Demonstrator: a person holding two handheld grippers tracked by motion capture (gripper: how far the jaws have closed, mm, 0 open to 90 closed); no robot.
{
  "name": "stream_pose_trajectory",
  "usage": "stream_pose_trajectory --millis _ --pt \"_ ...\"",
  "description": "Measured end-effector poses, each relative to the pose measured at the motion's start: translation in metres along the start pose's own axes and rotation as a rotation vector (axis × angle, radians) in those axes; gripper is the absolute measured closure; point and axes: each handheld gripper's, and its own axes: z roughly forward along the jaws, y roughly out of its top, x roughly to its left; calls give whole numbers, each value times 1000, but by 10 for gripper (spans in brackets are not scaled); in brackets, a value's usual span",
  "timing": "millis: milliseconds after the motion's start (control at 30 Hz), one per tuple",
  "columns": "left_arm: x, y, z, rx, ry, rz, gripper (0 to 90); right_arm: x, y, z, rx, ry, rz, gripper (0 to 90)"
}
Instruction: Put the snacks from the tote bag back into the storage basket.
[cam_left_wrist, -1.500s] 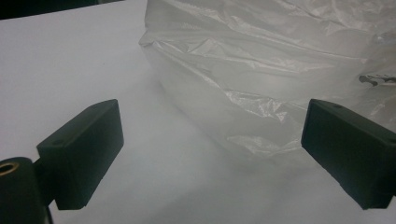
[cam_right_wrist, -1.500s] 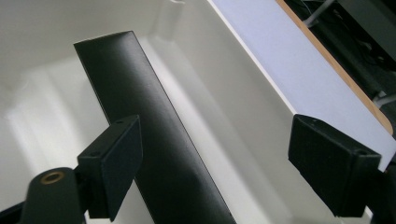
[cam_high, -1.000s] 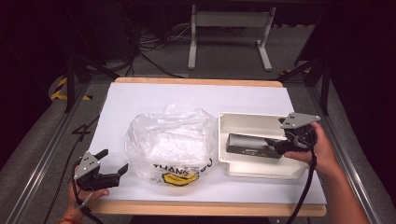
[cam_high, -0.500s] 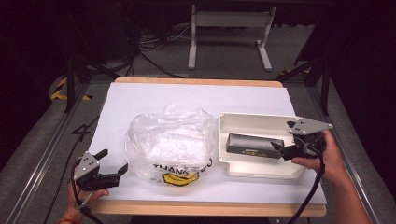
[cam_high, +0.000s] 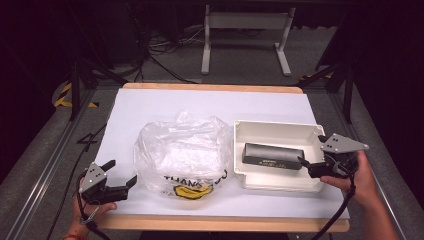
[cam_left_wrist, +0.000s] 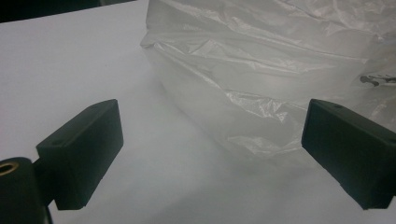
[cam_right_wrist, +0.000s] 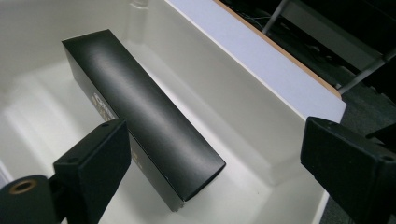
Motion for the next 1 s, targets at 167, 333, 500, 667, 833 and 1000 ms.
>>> stream_pose_trajectory --millis 167,333,500,667,833,1000 --pt "0 0 0 -2 1 1 64 0 -8 -6 -31 -43 25 79" --pt "0 0 0 0 4 0 64 -1 -17 -9 -43 -63 57 72" --pt "0 0 0 -2 1 -1 64 -1 -29 -11 -49 -77 76 70" --pt "0 0 0 -2 2 -1 64 1 -39 -14 -88 -81 101 72" --pt "0 0 0 0 4 -1 64 4 -51 -16 -118 -99 141 72" --pt "0 0 0 0 3 -2 65 9 -63 -18 -152 -100 176 71"
